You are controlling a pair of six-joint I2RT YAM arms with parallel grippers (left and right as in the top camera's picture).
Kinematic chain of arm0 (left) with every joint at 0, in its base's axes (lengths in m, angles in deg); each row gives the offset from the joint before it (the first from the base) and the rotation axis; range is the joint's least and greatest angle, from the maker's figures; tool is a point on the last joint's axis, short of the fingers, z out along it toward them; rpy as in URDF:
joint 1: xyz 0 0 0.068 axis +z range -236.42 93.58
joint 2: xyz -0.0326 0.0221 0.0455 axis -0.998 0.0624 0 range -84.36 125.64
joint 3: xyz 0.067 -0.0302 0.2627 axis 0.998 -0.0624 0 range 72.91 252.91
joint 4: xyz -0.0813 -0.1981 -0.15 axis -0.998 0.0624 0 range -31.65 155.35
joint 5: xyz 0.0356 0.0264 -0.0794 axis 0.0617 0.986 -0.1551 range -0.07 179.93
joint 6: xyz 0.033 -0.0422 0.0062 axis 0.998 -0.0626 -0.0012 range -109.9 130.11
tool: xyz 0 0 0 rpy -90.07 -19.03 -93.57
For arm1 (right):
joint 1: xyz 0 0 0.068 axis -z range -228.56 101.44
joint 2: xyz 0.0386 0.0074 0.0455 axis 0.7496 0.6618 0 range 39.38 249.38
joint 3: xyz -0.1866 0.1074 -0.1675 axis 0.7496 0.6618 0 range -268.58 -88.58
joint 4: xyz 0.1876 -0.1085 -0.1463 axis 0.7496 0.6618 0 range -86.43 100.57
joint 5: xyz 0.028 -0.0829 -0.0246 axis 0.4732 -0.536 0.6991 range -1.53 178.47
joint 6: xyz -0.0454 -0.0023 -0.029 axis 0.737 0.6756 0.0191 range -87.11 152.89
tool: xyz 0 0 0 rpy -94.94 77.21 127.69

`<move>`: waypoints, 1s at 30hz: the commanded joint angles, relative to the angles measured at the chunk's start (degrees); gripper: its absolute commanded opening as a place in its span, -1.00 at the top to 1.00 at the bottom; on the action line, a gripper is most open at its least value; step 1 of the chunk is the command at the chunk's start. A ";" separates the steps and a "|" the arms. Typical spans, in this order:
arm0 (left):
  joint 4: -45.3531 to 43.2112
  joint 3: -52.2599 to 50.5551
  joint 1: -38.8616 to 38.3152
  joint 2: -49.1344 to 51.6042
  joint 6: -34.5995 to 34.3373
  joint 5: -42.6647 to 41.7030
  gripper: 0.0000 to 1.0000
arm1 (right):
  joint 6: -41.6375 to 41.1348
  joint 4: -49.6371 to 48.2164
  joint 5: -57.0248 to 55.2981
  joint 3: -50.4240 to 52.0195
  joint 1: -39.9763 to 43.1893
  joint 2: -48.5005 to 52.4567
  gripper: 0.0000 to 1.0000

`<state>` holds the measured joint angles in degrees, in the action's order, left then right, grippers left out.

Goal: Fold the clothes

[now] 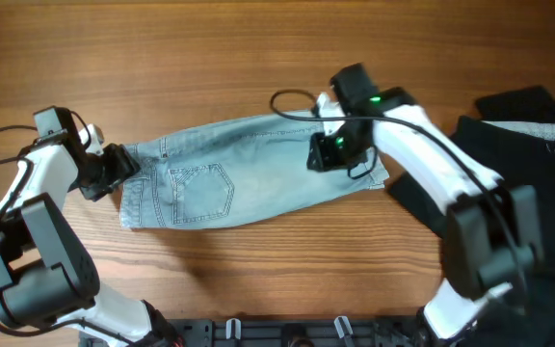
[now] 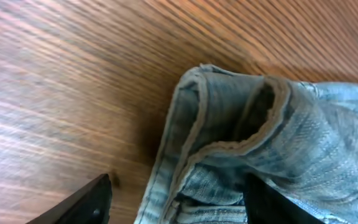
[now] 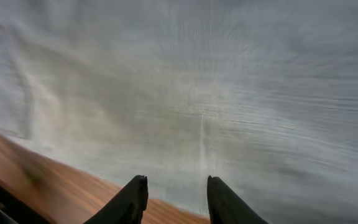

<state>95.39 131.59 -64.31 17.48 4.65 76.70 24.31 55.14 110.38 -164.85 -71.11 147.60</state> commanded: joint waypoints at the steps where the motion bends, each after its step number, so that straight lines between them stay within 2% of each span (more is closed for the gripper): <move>1: -0.13 -0.55 -0.13 2.49 4.04 -4.20 -0.42 | 1.33 0.09 2.01 0.26 -0.59 6.99 0.29; 5: 1.40 -0.59 -0.13 4.04 6.60 -6.93 -0.37 | 1.27 0.07 1.99 0.26 -0.68 10.34 0.28; 11: 5.81 -0.61 -0.13 6.67 6.56 -7.78 -0.03 | 1.09 -0.66 1.90 0.26 -0.70 10.45 0.28; 15: 5.22 -0.61 -0.13 8.52 6.56 -7.74 0.21 | 0.92 -0.98 1.95 0.26 -0.70 10.45 0.28; 18: 3.41 -0.61 -0.13 8.76 6.56 -7.78 0.55 | 0.92 -0.98 1.92 0.26 -0.70 10.45 0.28; 20: 2.38 -0.61 -0.13 8.76 6.54 -8.02 0.84 | 0.92 -0.98 1.92 0.26 -0.70 10.45 0.28; 21: 2.32 -0.59 -0.13 8.74 6.56 -8.07 0.92 | 0.92 -1.01 1.92 0.26 -0.70 10.45 0.28; 25: 8.35 2.75 0.17 8.24 6.08 -8.39 0.92 | 0.92 -0.72 1.92 0.24 -0.70 10.23 0.35; 30: 26.38 16.94 1.16 5.99 6.03 -3.45 0.92 | 0.79 0.42 1.70 0.13 -0.63 5.05 0.36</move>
<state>114.58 139.81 -63.66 24.30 10.64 69.07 24.64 55.36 111.78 -164.92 -71.52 156.30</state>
